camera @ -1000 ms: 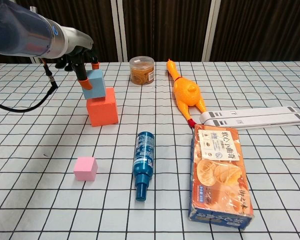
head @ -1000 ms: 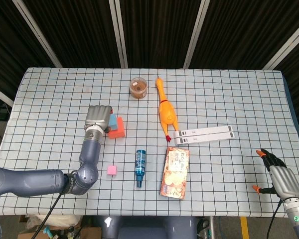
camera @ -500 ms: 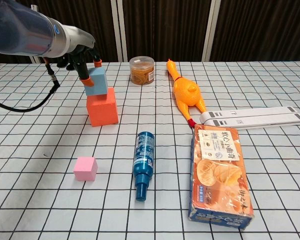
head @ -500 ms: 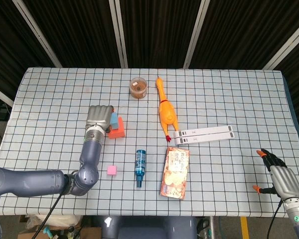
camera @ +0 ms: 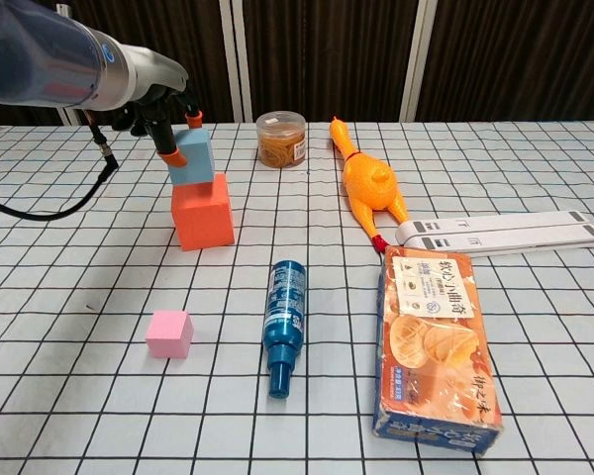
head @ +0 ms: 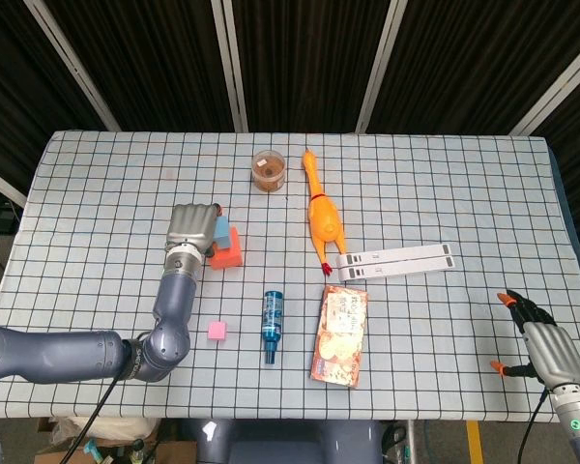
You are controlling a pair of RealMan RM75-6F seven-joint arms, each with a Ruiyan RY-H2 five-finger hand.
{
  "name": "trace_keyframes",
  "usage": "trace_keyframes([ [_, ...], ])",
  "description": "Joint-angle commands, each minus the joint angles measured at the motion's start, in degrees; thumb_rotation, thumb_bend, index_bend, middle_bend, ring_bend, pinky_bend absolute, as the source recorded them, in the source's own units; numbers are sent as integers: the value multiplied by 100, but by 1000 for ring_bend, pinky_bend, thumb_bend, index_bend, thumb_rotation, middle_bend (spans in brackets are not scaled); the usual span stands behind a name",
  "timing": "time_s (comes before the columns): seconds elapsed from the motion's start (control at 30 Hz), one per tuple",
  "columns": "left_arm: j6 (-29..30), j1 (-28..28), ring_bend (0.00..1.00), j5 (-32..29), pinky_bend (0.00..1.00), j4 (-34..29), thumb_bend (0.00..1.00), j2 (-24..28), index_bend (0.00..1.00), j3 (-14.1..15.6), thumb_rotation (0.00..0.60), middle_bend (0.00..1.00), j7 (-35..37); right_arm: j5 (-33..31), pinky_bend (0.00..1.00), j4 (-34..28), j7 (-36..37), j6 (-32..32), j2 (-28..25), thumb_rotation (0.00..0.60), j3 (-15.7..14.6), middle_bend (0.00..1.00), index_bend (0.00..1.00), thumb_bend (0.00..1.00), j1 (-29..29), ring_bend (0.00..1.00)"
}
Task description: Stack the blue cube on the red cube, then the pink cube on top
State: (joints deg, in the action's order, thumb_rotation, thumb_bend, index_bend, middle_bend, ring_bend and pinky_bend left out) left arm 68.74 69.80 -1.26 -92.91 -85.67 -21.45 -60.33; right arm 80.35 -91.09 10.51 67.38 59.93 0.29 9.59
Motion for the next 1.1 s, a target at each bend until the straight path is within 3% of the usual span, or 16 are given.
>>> trace_keyframes([
  [0.03, -10, 1, 784, -2, 788, -21, 324, 11, 271, 21, 600, 931, -22, -7, 127, -6, -15, -5, -2, 600, -1, 36, 93, 41, 1, 70],
  [0.37, -56, 10, 783, -22, 788, -5, 242, 2, 267, 50, 600, 930, -22, -53, 127, -9, -38, -18, -11, 600, 8, 36, 93, 41, -2, 70],
  [1.1, 171, -40, 783, -350, 788, -233, 236, 189, 309, 46, 600, 930, -143, -93, 127, -32, -112, -32, 9, 600, 16, 36, 96, 41, 0, 70],
])
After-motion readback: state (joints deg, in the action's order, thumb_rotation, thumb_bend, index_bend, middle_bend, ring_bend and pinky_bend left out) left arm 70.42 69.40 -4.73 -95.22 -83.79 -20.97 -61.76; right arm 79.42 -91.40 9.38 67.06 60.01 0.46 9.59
